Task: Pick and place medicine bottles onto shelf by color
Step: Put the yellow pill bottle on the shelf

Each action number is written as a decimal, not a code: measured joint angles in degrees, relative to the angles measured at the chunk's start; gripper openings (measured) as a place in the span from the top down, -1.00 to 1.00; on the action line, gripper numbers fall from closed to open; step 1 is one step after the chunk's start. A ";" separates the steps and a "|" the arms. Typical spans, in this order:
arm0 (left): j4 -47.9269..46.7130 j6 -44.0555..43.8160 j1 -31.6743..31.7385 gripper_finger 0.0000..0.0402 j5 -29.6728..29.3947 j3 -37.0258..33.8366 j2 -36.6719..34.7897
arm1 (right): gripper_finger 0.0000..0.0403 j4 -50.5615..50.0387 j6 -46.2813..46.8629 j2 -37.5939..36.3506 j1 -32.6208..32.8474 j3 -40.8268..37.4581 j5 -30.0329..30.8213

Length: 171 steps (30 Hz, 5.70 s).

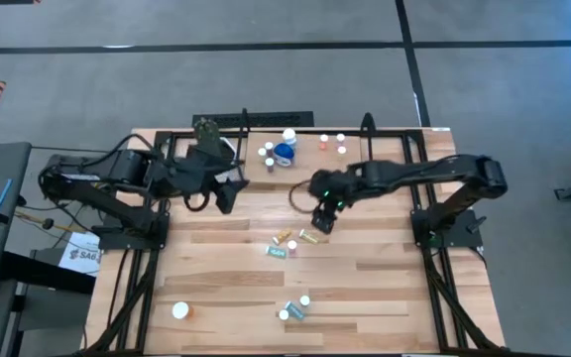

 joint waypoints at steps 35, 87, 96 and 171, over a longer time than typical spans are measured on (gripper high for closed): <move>-2.23 -14.36 -33.86 -0.38 -15.02 0.05 1.84 | -0.26 4.40 10.53 22.24 4.65 -0.04 -3.72; -5.42 -13.89 -33.86 -0.38 -14.37 0.05 1.84 | -0.20 14.17 25.53 21.31 13.23 -2.81 0.40; -5.43 -13.94 -33.85 -0.38 -13.15 0.05 1.84 | 0.04 15.88 25.36 25.31 13.42 -2.54 1.07; 29.44 25.90 -10.52 -0.38 -11.10 0.05 7.35 | 0.44 56.90 -16.24 -3.58 10.78 4.64 16.03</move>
